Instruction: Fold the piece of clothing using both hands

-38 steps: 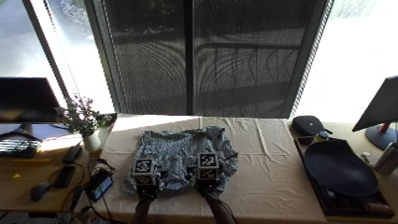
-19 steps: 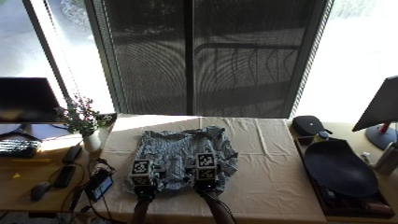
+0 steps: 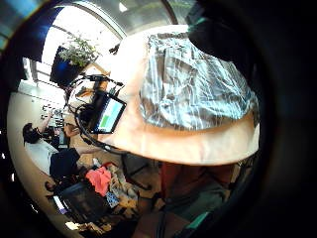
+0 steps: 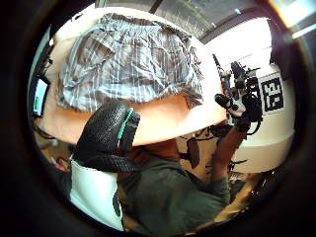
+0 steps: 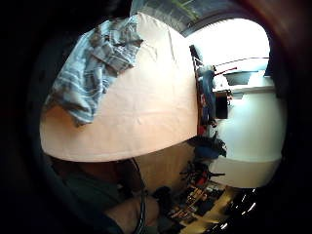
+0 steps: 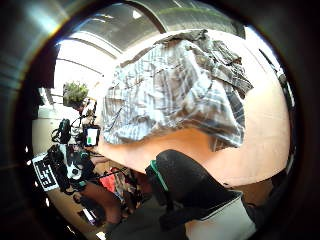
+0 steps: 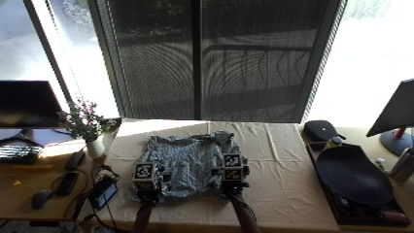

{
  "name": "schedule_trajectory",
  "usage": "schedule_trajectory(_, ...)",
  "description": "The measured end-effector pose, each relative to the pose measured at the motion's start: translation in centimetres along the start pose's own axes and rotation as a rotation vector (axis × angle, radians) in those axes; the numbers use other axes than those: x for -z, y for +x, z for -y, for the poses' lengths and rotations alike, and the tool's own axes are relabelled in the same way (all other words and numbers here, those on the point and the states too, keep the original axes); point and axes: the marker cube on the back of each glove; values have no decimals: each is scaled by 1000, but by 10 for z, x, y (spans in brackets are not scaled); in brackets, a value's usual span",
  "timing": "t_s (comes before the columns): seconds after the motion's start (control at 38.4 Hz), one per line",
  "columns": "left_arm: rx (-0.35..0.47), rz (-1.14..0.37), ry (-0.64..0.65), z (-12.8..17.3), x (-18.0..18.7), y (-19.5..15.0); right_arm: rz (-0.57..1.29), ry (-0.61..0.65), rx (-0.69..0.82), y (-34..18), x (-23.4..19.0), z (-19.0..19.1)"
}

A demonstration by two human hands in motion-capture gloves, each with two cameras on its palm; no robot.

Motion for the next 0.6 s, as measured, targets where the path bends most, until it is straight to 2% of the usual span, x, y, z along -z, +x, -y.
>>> schedule_trajectory(0.21,-24,-45,-56,20,-60,5,-14,-70,-35,22,-51,20)
schedule_trajectory(0.39,-49,-43,-230,16,-103,10,1,-149,6,12,-100,32)
schedule_trajectory(0.52,-64,4,-334,21,-145,6,-10,-91,46,1,-90,19)
schedule_trajectory(0.6,-76,32,-374,17,-157,5,17,-97,63,-2,-105,22)
